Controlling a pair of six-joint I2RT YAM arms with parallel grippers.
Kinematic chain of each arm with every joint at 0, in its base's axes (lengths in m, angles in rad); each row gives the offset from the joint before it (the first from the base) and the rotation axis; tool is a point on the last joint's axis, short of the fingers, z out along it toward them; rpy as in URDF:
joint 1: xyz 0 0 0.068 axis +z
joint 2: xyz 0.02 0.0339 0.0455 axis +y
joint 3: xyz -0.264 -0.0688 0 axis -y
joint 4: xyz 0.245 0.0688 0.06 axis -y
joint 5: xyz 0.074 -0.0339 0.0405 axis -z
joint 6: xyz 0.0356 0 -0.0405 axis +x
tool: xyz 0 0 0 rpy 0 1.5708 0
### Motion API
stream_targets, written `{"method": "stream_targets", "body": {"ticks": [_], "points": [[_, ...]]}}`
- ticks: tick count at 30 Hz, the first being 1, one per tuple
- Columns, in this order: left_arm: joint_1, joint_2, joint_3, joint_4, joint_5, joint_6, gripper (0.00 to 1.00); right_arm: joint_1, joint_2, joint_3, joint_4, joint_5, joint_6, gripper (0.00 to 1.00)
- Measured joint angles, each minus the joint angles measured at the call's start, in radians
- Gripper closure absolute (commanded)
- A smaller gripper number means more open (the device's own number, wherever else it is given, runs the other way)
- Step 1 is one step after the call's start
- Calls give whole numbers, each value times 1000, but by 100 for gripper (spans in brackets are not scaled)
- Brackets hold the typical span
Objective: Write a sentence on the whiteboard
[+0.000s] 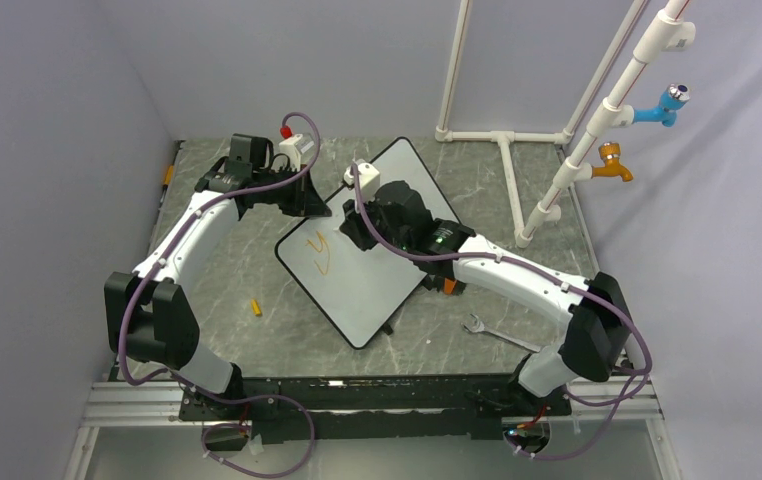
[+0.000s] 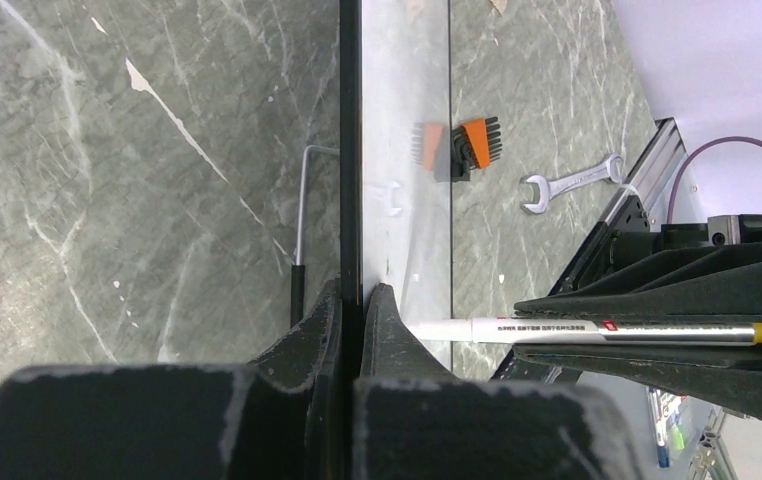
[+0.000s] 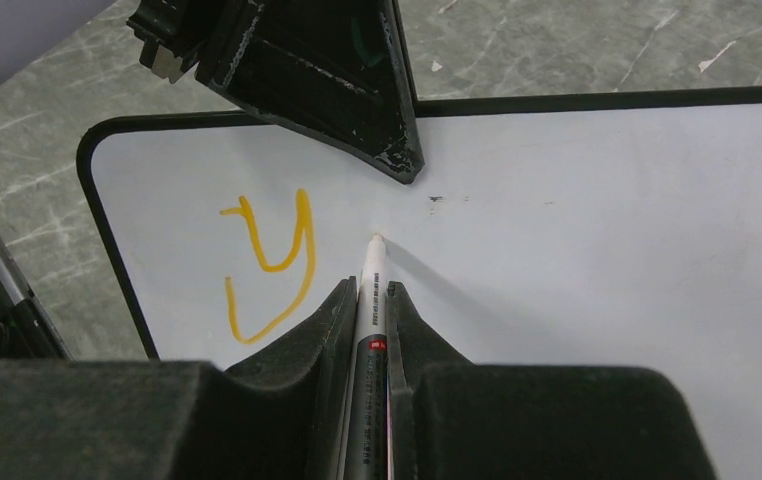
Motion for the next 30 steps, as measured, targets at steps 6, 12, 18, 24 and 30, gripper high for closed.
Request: {"method": "stream_targets", "body": {"ticks": [6,12,18,24,30], "points": [[-1,0,0,0,-4,0,100,-2,1,0,3,-5,4,100],[-1,0,0,0,-4,0,100,-2,2,0,7,-31,11,100],[-2,0,0,0,-4,0,100,-2,2,0,9,-54,23,100],[-2,-1,0,-1,-11,0,100,-2,-1,-19,21,-62,33,100],[-3,-1,0,-2,-13,0,100,-2,-34,-76,24,-69,48,100]]}}
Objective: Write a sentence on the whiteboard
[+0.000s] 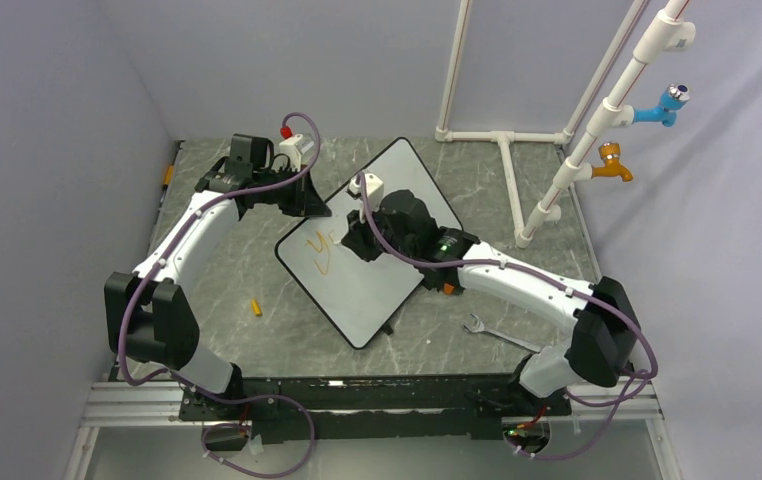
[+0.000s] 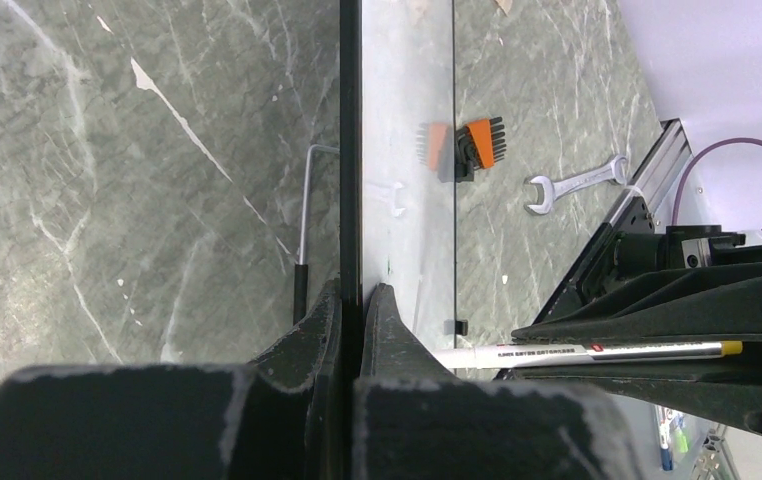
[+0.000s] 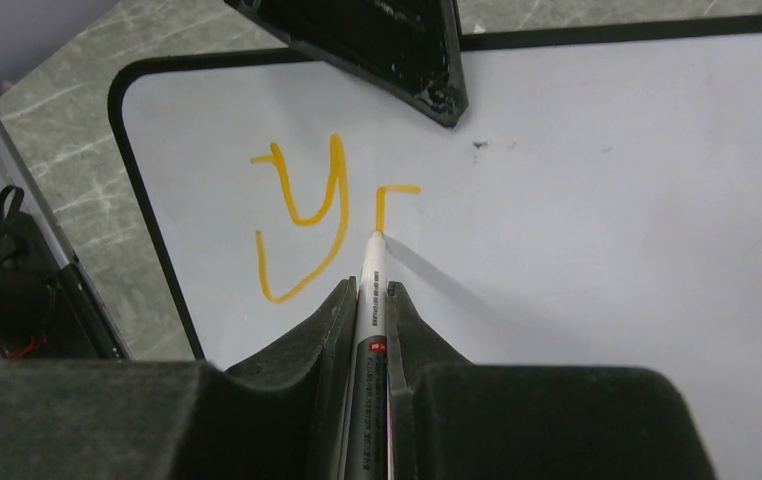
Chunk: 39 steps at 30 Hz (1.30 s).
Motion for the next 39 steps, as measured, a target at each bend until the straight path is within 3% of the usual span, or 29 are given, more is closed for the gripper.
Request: {"method": "stream_targets", "body": {"ticks": [17,39], "points": [[-3,0,0,2,-7,0,100,1,-30,-41,-32,80,31,100],[-8,-4,0,2,-15,0,100,0,47,103,-75,119,33,100]]}}
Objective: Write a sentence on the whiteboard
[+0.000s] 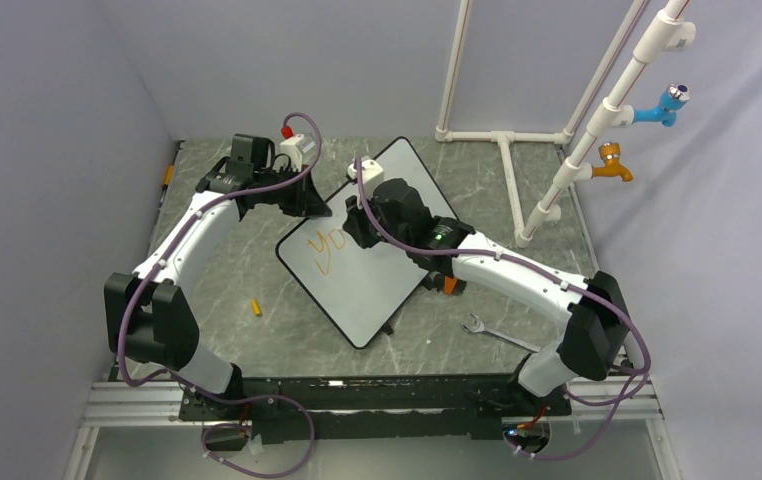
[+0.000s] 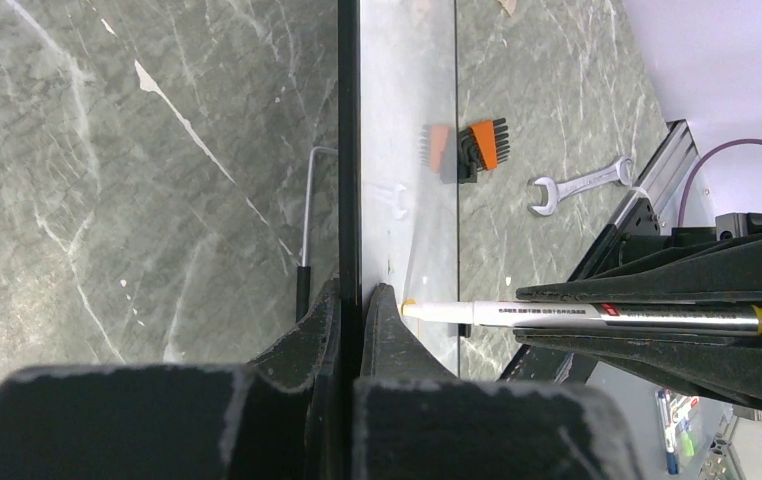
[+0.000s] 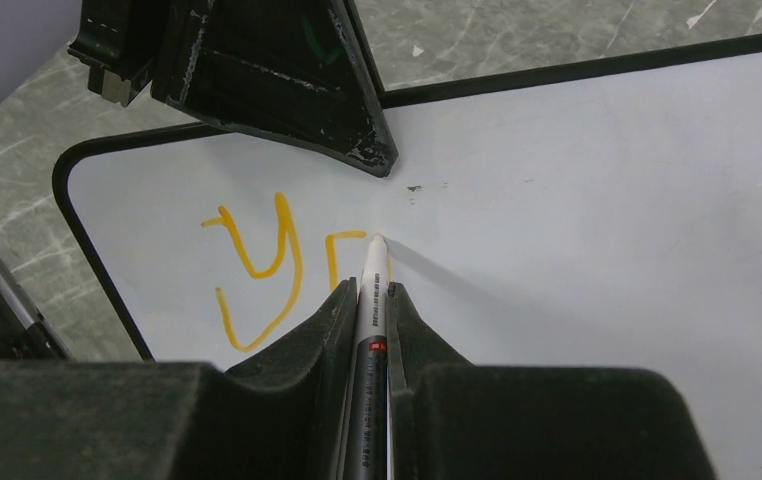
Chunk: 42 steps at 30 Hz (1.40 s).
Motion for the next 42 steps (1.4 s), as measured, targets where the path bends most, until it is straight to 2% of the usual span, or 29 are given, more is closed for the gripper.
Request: {"method": "stream_targets", "body": {"ticks": [23,30,35,42], "points": [[-2,-2,0,0,0,0,100,-4,-3,12,0,-101,8,100],[-8,-10,0,1,0,0,100,-3,-97,32,8,-145,8,100],[-8,-11,0,1,-1,0,100,-3,-155,32,31,-116,7,100],[-11,-15,0,1,-3,0,100,-12,-158,0,30,-31,0,100]]}}
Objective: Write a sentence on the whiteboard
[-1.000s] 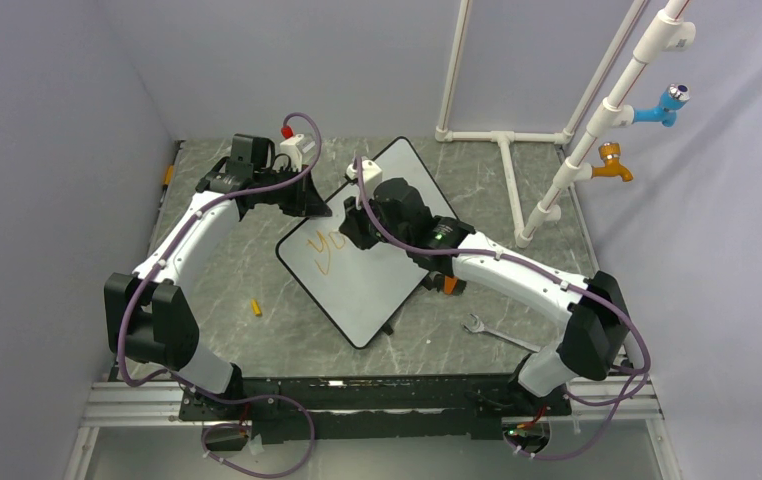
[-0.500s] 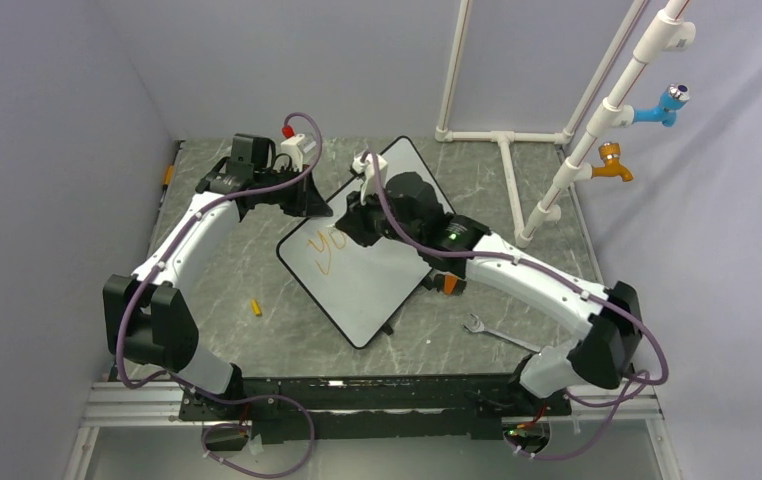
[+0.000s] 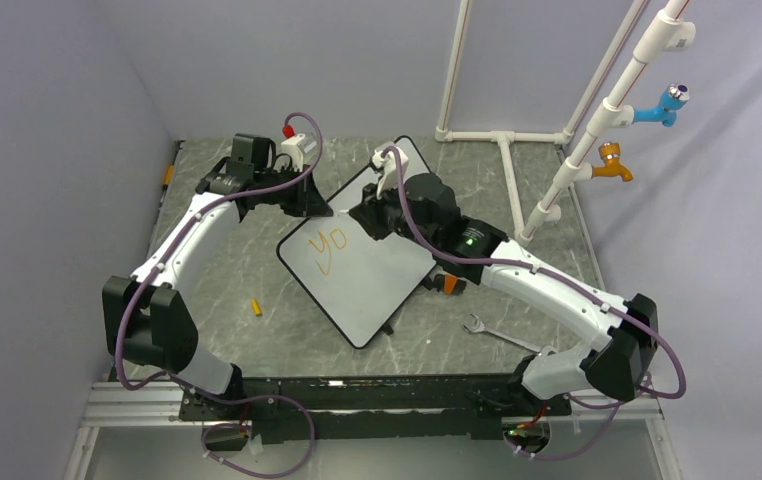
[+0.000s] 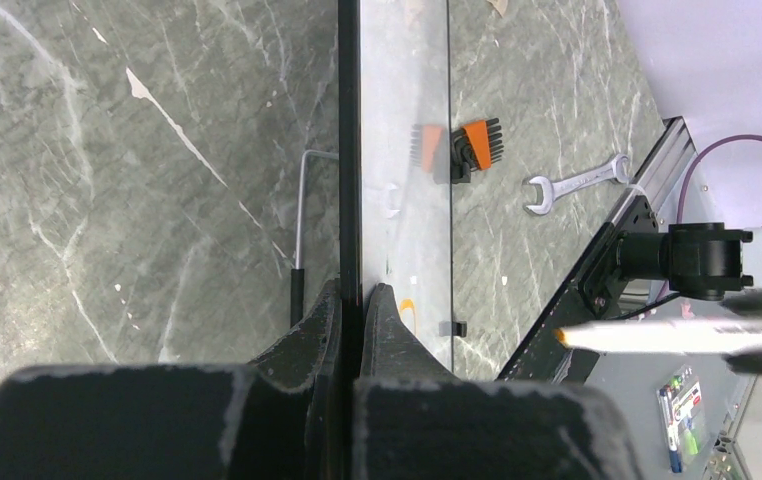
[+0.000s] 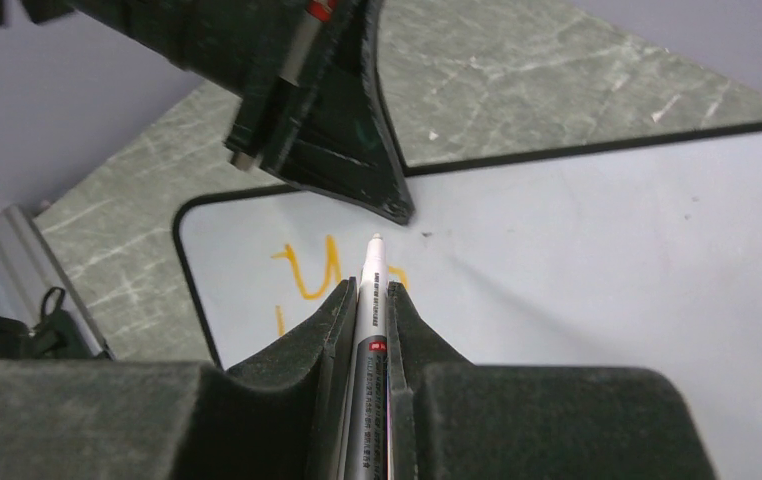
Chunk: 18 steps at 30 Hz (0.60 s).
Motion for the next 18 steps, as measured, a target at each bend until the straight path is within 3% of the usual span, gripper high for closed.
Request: {"method": "stream_targets", "body": {"ticks": [18], "points": [[0,0,0,0,0,0,100,-42,0,-73,-15,41,-4,100]]}}
